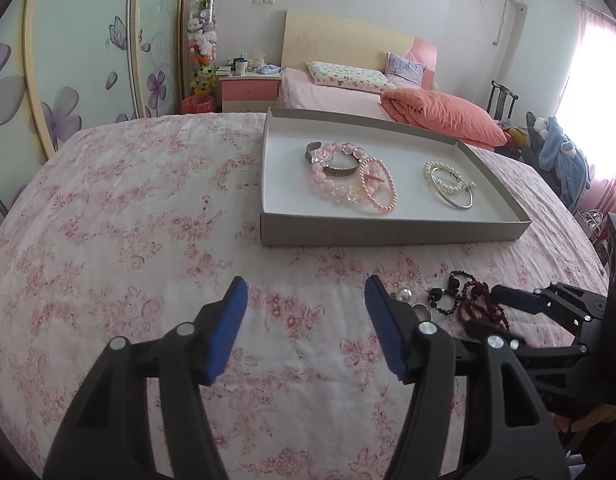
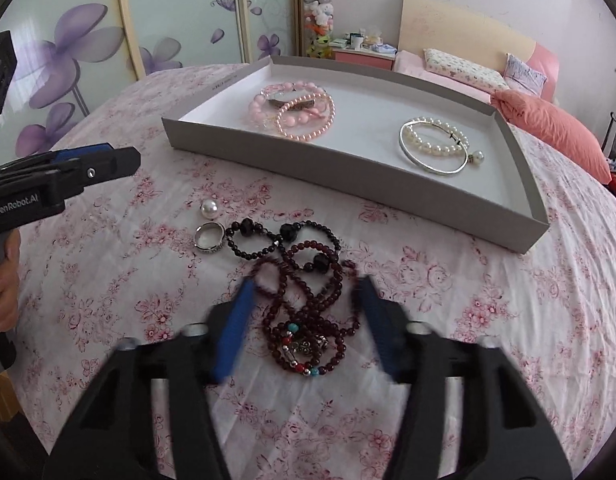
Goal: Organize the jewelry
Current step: 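Grasp the dark red bead bracelets with right tool while left tool moves to the silver ring, then grasp the silver ring with left tool while right tool lifts the red bead bracelets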
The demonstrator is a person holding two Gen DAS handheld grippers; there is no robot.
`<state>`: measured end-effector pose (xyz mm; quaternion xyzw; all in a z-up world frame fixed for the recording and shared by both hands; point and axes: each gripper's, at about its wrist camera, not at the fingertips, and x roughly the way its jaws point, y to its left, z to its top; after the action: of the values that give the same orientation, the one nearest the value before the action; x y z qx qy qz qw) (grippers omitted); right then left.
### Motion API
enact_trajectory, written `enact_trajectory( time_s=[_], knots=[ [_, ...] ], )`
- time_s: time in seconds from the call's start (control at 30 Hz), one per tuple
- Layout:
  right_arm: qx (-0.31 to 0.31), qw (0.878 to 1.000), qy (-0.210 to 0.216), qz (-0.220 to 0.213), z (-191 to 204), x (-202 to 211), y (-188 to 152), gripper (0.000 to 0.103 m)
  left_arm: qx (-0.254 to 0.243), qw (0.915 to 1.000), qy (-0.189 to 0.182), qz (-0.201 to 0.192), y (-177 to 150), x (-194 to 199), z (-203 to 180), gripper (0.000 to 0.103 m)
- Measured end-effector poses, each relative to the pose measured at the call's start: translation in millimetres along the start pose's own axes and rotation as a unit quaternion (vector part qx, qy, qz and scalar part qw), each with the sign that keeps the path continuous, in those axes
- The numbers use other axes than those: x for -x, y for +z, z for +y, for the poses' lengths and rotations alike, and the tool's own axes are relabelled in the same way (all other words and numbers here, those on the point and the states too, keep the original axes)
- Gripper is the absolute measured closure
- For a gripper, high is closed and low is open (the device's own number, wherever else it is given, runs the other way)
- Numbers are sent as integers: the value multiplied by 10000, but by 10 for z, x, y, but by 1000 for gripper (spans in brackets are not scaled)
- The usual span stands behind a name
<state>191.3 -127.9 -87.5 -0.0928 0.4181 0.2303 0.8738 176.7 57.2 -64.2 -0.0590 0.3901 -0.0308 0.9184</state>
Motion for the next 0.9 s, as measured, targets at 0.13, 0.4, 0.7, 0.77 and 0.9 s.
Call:
enact_trajectory(
  time_s=[0.13, 0.4, 0.7, 0.77, 0.9],
  knots=[
    [-56, 10000, 70, 38, -27, 52, -54, 91, -17, 10000, -60, 42, -35, -12, -41, 42],
    [-132, 9998, -180, 16, -145, 194, -224, 93, -132, 9993, -277, 205, -126, -42, -181, 40],
    [-1241, 9872, -998, -64, -741, 175, -162, 93, -435, 9968, -481, 464, -238, -122, -501, 36],
    [-1216, 9874, -1013, -87, -739, 173, -168, 93, -507, 9964, -435, 529, -251, -159, -569, 36],
    [-1192, 9878, -1003, -88, -740, 174, -191, 93, -614, 9953, -407, 635, -256, -261, -719, 45]
  ],
)
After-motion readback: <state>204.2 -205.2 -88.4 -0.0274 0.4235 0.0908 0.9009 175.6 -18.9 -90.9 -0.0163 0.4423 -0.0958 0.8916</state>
